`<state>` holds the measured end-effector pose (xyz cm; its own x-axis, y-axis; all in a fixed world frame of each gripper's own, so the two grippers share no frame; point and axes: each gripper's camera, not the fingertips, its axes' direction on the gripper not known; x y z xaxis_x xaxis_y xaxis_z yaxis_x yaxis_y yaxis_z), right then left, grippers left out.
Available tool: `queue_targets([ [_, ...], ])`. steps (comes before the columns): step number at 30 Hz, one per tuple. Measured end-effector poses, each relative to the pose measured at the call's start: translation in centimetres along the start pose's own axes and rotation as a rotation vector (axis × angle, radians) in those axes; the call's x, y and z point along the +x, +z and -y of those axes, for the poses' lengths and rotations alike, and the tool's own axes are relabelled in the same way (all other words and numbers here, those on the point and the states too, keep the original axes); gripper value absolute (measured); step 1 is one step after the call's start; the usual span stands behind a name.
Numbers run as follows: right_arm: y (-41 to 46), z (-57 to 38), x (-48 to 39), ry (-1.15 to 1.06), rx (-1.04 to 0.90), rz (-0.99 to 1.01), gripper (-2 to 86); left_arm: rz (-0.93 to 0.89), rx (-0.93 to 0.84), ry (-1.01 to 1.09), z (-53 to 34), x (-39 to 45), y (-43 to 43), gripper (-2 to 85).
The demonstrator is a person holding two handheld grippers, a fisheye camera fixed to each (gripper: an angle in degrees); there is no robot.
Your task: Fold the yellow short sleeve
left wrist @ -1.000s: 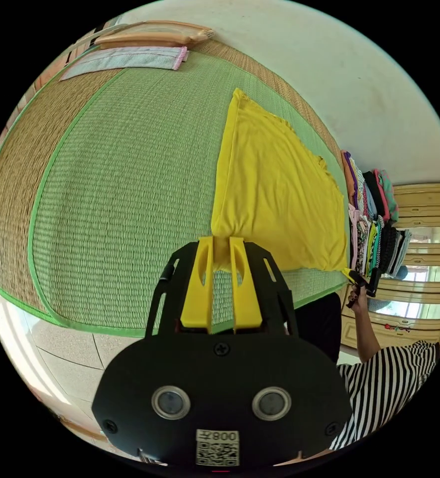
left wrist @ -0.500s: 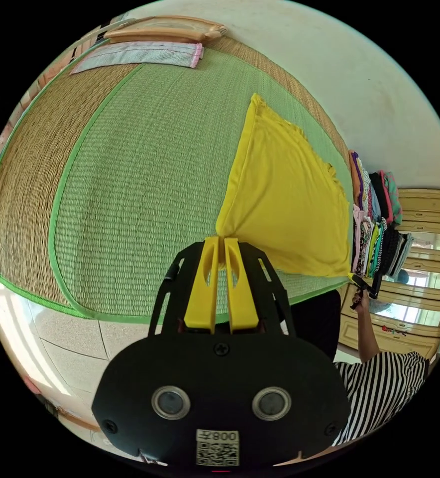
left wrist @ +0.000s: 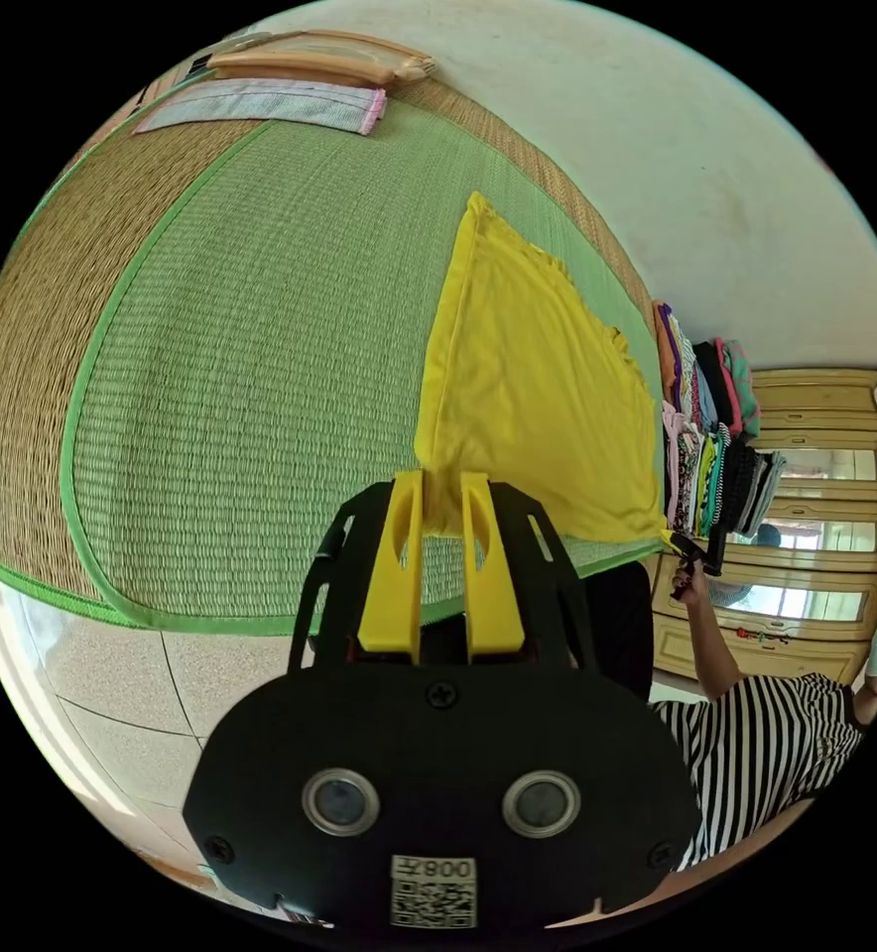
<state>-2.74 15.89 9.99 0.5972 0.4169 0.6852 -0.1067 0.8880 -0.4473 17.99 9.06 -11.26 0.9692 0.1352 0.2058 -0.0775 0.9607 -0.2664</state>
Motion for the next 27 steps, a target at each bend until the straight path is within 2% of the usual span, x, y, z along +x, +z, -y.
queue_targets([
  [6,-0.2,-1.0,0.2,0.016,0.02,0.001,1.2,0.028,0.016,-0.003,-1.7,3.4,-0.4,3.1],
  [11,1.0,-2.2,1.5,0.053,0.012,0.043,1.2,0.066,-0.035,-0.012,-2.3,5.8,-0.4,3.9],
  [15,1.1,-2.7,0.3,0.029,0.03,0.049,1.2,0.096,0.066,-0.026,-4.1,9.2,-1.7,5.7],
  [18,0.5,-3.0,-0.5,0.008,0.054,0.07,1.2,0.082,0.076,0.156,-4.4,16.3,-0.6,6.6],
  [24,-0.8,-3.2,-1.7,-0.045,0.083,0.125,1.4,-0.084,-0.152,0.748,-5.3,38.7,10.1,8.9],
  [27,-1.4,-3.3,-2.1,-0.07,0.096,0.145,1.4,-0.066,-0.211,0.979,-6.8,48.9,15.1,10.4],
])
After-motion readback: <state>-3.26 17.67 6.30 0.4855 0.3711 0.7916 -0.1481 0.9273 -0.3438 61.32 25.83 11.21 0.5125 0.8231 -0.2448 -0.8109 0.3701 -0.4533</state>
